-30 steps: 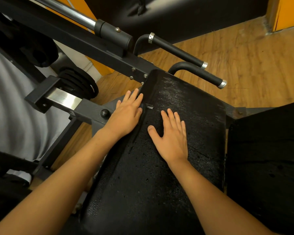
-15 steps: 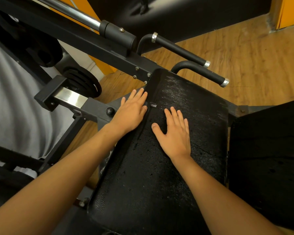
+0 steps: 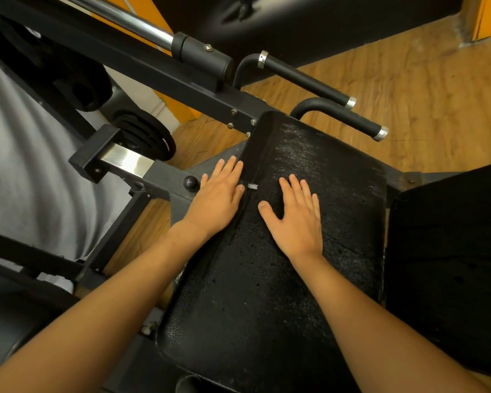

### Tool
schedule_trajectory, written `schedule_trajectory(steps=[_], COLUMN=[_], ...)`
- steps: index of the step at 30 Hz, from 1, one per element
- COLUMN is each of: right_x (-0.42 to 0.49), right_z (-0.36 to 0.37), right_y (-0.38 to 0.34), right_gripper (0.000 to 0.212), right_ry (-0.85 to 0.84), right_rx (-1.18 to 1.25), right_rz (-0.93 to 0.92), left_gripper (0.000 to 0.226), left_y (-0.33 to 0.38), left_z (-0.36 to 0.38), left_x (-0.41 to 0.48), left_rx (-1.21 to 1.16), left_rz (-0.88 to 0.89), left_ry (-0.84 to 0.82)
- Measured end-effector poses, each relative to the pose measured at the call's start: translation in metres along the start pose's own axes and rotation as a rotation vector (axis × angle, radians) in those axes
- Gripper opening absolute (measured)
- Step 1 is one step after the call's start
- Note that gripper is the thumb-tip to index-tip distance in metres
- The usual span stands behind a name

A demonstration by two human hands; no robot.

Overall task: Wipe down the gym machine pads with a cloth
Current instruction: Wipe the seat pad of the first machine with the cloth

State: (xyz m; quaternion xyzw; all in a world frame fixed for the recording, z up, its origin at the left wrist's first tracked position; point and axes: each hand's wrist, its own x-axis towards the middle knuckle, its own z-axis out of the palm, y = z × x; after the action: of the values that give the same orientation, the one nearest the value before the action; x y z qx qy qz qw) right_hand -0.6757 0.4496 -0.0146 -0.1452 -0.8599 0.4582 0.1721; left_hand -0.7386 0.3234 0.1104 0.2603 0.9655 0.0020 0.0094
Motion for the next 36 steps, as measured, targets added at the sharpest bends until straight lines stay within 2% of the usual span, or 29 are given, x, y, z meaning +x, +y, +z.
schedule_trajectory(steps=[11,25,36], right_x=[0.0,0.0,-0.001], right_z=[0.001,-0.001,-0.002], right_y=[0.001,0.001,0.0], right_gripper=[0.075,0.075,0.075], right_ry=[0.006,-0.002,-0.011], right_rx=[0.009,0.019,0.0], right_rz=[0.003,0.005,0.005], left_gripper=[0.06,0.061,0.061], left_y=[-0.012,-0.007,-0.016], left_z=[0.004,0.0,-0.005], left_x=[-0.053,-0.05,-0.086], left_rx=[-0.034,-0.002,0.042], left_rz=[0.014,0.026,0.048], left_ry=[-0.011,-0.02,-0.119])
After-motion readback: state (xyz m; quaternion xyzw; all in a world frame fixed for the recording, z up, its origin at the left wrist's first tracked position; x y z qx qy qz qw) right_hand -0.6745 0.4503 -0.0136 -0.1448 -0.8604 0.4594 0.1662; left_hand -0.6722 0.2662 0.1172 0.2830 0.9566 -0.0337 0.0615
